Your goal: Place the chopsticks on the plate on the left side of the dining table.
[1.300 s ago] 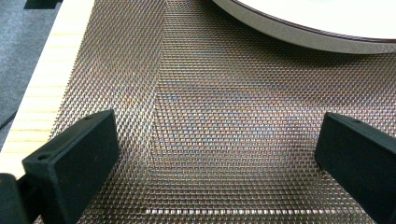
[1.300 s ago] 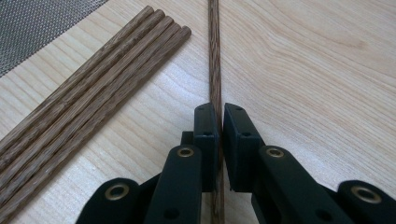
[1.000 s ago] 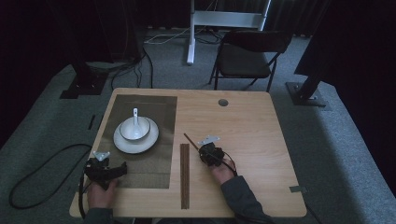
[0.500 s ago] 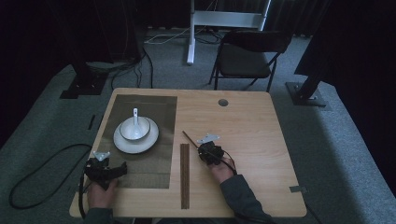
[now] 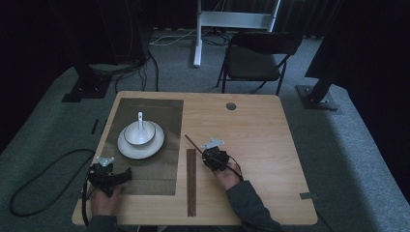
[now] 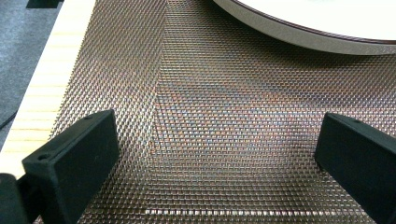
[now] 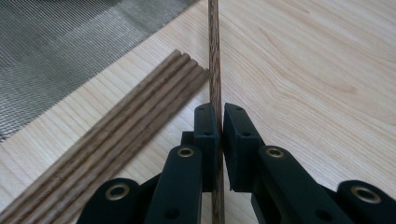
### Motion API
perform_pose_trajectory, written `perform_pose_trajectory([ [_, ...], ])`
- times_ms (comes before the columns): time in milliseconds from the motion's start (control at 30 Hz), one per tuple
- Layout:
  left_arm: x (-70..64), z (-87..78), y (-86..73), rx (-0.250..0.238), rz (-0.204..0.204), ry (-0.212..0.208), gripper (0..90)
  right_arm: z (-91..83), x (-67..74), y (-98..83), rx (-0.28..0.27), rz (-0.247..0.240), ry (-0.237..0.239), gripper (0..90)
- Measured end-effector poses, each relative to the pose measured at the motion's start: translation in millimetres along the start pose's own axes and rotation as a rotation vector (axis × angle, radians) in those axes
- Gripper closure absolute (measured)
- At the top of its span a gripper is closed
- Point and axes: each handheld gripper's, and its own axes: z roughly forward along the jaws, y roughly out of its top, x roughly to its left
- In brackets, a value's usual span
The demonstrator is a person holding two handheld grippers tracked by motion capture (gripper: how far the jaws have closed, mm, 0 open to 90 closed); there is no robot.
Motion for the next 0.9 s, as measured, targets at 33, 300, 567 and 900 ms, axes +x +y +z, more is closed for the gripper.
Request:
perform_pose_trajectory([
  [33, 0.0, 0.0, 0.0, 0.0, 0.0, 0.0, 0.2, 0.0, 0.0, 0.0, 0.0, 0.0, 0.0, 84.4],
  [300, 0.0, 0.0, 0.0, 0.0, 0.0, 0.0, 0.2, -6.7, 7.4, 7.3, -0.025, -0.026, 0.01, 84.4],
  [567, 0.0, 0.0, 0.0, 0.0, 0.0, 0.0, 0.2, -10.5, 14.8, 12.3, -0.039, -0.046, 0.022, 84.4],
  [900, 0.0, 0.0, 0.0, 0.0, 0.0, 0.0, 0.2, -12.8, 20.6, 15.5, -0.051, -0.072, 0.036, 84.4],
])
